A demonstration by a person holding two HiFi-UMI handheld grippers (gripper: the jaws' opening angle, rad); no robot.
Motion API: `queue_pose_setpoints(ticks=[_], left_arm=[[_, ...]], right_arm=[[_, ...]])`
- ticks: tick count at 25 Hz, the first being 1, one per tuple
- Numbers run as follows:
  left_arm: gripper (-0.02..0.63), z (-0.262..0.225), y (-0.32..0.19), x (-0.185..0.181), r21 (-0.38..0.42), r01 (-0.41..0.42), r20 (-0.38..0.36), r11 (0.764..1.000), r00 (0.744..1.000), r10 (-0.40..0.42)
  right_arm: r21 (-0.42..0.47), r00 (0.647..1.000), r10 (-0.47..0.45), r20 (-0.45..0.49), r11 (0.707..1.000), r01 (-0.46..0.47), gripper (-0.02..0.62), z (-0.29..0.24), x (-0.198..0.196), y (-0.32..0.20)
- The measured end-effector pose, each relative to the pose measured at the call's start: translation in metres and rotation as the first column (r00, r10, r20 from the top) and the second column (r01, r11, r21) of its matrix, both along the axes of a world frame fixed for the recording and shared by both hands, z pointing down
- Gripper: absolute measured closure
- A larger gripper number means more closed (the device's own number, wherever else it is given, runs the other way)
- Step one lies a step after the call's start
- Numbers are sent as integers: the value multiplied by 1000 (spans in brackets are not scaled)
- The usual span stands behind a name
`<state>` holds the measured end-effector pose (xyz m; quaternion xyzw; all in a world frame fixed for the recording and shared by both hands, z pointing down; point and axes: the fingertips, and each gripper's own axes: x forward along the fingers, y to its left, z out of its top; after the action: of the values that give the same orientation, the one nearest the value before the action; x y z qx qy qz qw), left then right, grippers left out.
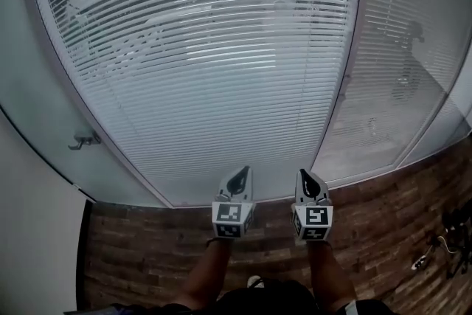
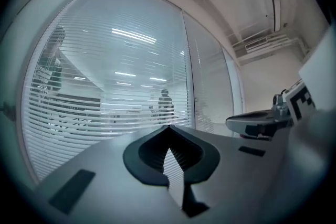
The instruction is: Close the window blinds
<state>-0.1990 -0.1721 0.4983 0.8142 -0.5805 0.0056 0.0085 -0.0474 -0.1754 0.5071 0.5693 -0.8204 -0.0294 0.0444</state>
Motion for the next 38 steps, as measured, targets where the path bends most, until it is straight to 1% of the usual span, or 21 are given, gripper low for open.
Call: queue_pose_setpoints(ticks=[2, 5, 8, 10, 13, 16, 18, 20, 21, 24, 27, 30, 35, 38], left_arm=[[611, 4, -5, 4, -13, -14, -2, 1000, 1000, 14], [611, 8, -18, 14, -55, -42, -39, 998, 998, 40], [611, 18, -37, 23, -55, -54, -35, 997, 998, 52], [611, 19, -49, 28, -54, -45, -27, 998, 999, 44], [611, 17, -68, 35, -62, -23, -34, 998, 999, 21], [611, 23, -92, 40, -59, 7, -6, 998, 1000, -7], [611, 25, -107, 49, -45, -6, -11, 999, 1000, 6], [611, 15, -124, 61, -41, -13, -40, 999, 999, 12], [611, 6, -134, 68, -46, -6, -41, 999, 999, 4], [611, -11, -157, 85, -58, 18, -15, 998, 1000, -19], [611, -12, -175, 92, -48, 34, -12, 998, 999, -34], [611, -16, -186, 99, -61, 45, -6, 997, 999, -45], [611, -10, -202, 118, -44, 58, -39, 997, 997, -60], [611, -8, -215, 124, -36, 81, -26, 996, 996, -82]], right_arm=[[-8, 1000, 13, -11, 1000, -13, 592, -1, 6, -6], [-6, 1000, 22, -20, 1000, -23, 592, -3, 15, -19], [-11, 1000, 21, -12, 1000, -22, 592, 0, 24, -37], [-6, 1000, 8, -6, 1000, -8, 592, 3, 28, -52], [2, 1000, -5, -2, 1000, 5, 592, 4, 37, -76], [1, 1000, -16, 11, 1000, 16, 592, 2, 45, -102], [3, 1000, -30, 2, 1000, 30, 592, 3, 51, -119], [-5, 999, -32, -23, 999, 32, 592, -6, 61, -139], [-9, 999, -35, -32, 999, 34, 592, -13, 67, -149], [-8, 997, -57, -42, 998, 57, 592, -27, 82, -176], [-10, 998, -62, -30, 998, 62, 592, -33, 91, -193], [-3, 998, -61, -21, 998, 61, 592, -38, 100, -209], [-22, 998, -61, 5, 998, 61, 592, -32, 121, -230], [-31, 998, -62, 8, 998, 62, 592, -32, 133, -245]])
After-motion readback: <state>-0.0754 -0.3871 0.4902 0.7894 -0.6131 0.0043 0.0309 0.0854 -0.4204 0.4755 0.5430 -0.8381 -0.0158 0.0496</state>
